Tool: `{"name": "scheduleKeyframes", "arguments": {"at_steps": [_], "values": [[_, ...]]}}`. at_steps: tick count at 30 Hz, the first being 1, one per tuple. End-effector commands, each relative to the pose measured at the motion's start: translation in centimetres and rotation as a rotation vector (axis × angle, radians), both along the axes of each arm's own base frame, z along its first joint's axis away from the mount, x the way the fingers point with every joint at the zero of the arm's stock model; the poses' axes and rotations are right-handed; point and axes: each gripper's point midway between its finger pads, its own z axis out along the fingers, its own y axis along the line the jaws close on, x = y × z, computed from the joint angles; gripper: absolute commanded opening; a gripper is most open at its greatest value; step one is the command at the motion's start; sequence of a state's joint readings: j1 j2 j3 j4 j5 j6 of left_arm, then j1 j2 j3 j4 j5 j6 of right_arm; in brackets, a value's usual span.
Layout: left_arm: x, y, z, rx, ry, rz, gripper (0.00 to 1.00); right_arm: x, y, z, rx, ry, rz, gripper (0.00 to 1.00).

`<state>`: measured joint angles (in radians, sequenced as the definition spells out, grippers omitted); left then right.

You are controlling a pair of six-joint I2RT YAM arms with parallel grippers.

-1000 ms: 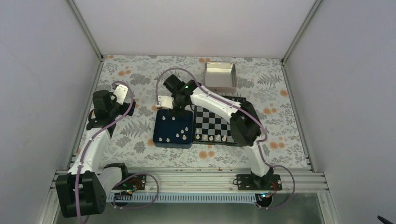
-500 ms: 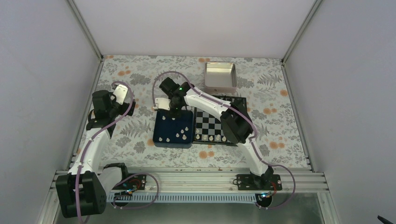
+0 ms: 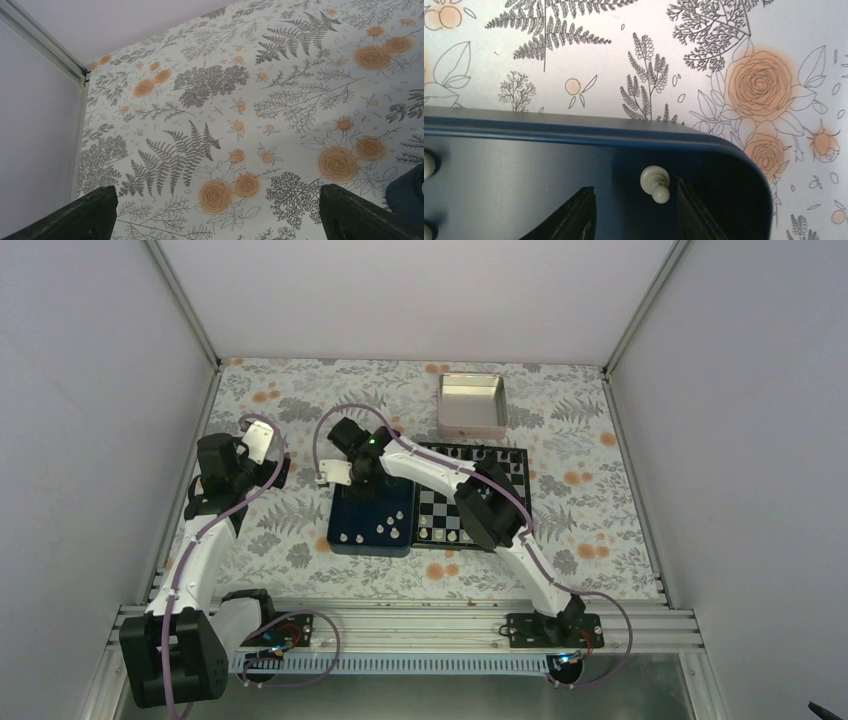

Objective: Set up the chess pieces on the board
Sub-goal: Pick up the chess piece from the storage box.

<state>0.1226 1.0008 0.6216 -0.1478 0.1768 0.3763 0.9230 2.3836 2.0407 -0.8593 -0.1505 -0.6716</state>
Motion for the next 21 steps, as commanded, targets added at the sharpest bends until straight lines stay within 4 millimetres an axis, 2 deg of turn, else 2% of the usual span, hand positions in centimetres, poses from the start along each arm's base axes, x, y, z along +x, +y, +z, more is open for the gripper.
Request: {"name": "scheduleKeyframes", "arguments": {"at_steps": [1,12,14,17,21], "values": [[-0.2,-0.3,0.3,-0.018,-0.018,-0.016,1.00,0.8,1.6,0.8,0.043,-0.045,-0.002,0.43],[-0.2,-0.5,0.2,-0.023,-0.014,-0.025,1.00,0.4,1.7,-1.0,0.016,-0.027,0.007,0.41],[-0.2,-0.5,0.2,-0.023,-0.013,-0.025,1.00,0.3,1.6,-1.2,0.010,-0.023,0.008,0.36],[-0.2,-0.5,0.1,-0.024,-0.011,-0.027,1.00,0.1,1.6,-1.1,0.010,-0.016,0.010,0.24],[-0.2,-0.5,0.2,-0.024,-0.013,-0.025,1.00,-0.2,1.5,0.1,0.025,-0.020,0.008,0.10]]}}
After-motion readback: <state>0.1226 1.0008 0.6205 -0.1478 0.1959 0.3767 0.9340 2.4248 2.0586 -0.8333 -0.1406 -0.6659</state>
